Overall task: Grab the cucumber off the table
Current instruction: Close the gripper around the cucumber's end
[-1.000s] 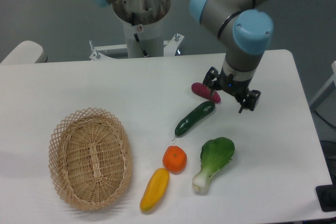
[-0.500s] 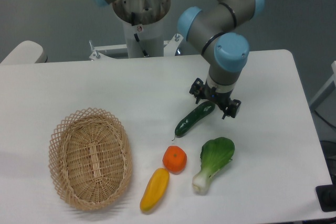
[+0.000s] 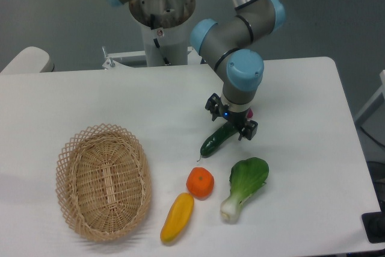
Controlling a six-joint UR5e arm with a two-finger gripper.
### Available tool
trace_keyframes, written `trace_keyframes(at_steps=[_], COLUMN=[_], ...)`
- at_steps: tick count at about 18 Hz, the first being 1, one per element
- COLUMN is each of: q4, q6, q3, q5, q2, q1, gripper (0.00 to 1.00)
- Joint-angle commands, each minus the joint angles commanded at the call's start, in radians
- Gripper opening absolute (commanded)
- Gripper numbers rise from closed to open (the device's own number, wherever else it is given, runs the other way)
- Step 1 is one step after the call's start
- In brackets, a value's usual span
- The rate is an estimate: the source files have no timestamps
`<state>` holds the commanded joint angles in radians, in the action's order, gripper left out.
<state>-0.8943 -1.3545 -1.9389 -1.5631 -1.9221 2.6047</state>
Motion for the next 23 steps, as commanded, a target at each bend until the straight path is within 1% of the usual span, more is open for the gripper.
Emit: trace_keyframes(at_steps=[2,6,7,8,9,10,12,15,19,21,23], q4=[0.015,0.021,0.02,0.02,0.018,0.018,0.018,0.017,0.008,0.002,-0.012], q6=[0.0,0.0,0.0,0.0,-0.003,-0.006,-0.006,-0.006,-0.006,-0.006,-0.006], q3=[-0.006,-0.009,-0.008,-0.005,0.0,0.006,0.009,0.023,0.038,0.057,0.09], q5=[0.002,0.0,0.002,0.002,0.002,0.002,0.002,0.002,0.003,0.0,0.002], q2=[-0.006,-0.015,-0.015,-0.015,-0.015,-0.015,-0.015,-0.015,-0.009,-0.003,0.014], q1=[-0.002,-0.002,-0.002,0.0,0.0,0.0,0.002,0.002,0.005,0.003,0.0], gripper=[1.0,1.0,0.87,0.63,0.47,0.37,0.27,0.21,0.21,0.21,0.21])
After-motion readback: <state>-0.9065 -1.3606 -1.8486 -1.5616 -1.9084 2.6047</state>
